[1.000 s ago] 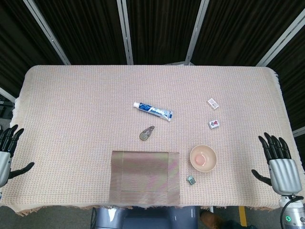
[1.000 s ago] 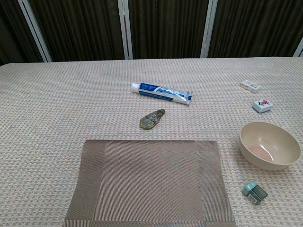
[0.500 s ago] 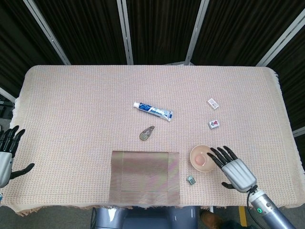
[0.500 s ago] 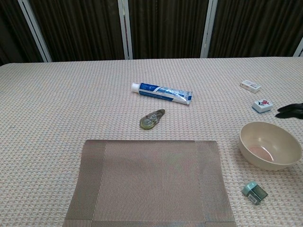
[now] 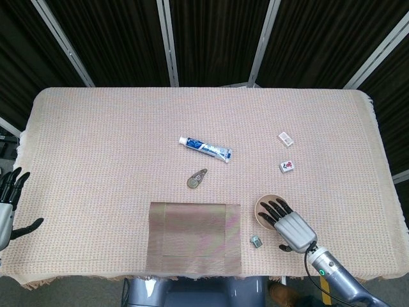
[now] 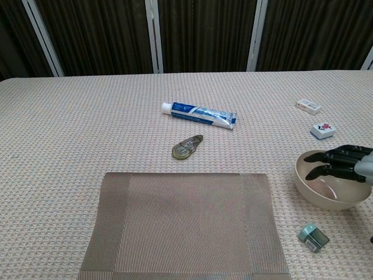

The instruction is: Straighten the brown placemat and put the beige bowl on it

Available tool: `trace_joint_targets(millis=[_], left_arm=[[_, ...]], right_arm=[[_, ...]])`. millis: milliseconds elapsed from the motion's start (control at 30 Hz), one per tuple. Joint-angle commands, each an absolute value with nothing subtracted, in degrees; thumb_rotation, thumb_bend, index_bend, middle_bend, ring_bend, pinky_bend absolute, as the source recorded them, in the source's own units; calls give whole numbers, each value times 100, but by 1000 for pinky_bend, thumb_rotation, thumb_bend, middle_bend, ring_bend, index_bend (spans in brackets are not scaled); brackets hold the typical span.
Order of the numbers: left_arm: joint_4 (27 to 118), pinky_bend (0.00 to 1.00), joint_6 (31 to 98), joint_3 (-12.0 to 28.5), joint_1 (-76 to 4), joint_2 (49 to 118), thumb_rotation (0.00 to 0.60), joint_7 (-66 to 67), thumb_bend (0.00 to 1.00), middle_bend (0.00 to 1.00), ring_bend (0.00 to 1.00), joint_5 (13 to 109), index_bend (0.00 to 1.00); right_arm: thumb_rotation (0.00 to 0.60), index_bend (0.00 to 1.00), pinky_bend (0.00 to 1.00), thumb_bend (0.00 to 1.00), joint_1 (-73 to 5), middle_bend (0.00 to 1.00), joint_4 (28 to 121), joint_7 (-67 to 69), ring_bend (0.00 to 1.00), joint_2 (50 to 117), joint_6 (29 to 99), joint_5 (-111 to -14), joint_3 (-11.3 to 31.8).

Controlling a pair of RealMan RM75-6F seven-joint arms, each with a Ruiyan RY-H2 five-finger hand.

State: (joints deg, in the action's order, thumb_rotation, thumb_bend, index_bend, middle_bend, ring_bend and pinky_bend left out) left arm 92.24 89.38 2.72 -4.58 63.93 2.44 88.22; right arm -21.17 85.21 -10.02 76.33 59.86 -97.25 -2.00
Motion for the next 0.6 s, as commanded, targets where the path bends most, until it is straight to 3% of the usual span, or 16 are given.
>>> trace_joint_targets(millis=[33,267,600], left_arm=[[9228,0,8933,277,-459,6386,600,225,0,0,0,8816,0],[9226,0,8908,274,-467,6395,600,234,0,0,0,8820,0],[9240,0,8908,284,-460,6378,600,154,0,0,0,8808,0]], right_arm=[[600,359,0,77,-2124,0,8398,-994,0,7742,5964,-9613,-180],[600,597,0,343,-2129,0,8188,-771,0,7927,6121,-9563,-161],[600,706,0,378,-2077,0,7908,-280,0,8085,6702,-9670,-101]])
